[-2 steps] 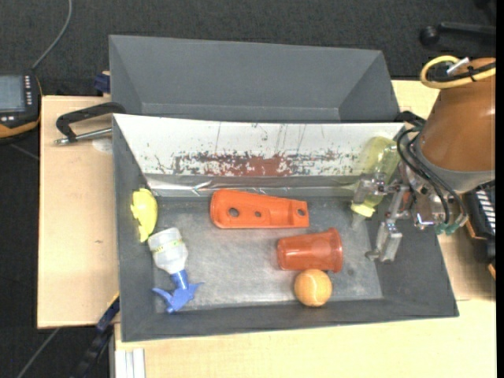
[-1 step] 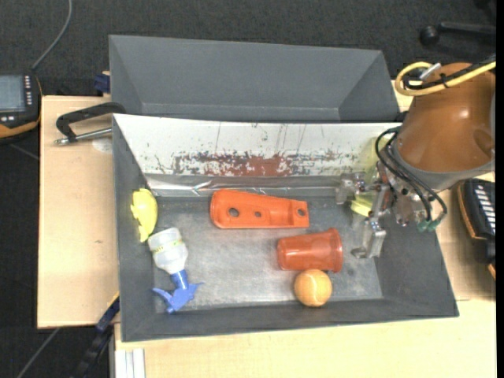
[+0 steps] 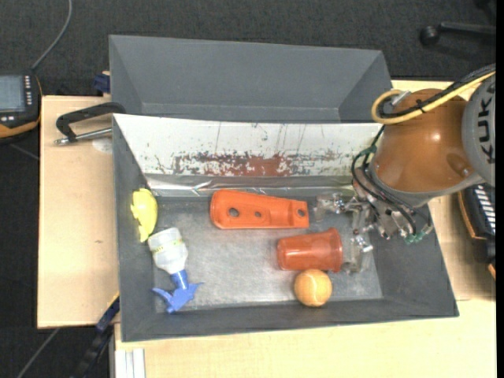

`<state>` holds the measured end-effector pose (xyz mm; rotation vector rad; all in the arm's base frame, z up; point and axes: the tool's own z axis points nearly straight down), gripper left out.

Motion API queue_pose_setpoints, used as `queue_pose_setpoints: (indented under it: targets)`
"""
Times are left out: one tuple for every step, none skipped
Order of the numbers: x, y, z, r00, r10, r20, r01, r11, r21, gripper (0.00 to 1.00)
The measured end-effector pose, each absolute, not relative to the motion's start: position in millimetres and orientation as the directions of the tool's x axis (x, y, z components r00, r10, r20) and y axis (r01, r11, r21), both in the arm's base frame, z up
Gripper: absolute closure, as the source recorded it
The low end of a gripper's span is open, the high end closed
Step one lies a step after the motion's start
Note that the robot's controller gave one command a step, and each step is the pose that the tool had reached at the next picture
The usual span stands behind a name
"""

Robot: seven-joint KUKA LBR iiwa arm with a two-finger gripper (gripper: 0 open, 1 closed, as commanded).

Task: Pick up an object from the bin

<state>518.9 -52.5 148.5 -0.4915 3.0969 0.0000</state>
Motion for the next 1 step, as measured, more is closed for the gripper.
queue_pose_setpoints:
  targets:
    - [520.8, -32.4, 127.5, -0.982, -0.188, -0.004, -0.188, 0.982, 0.0, 0.0]
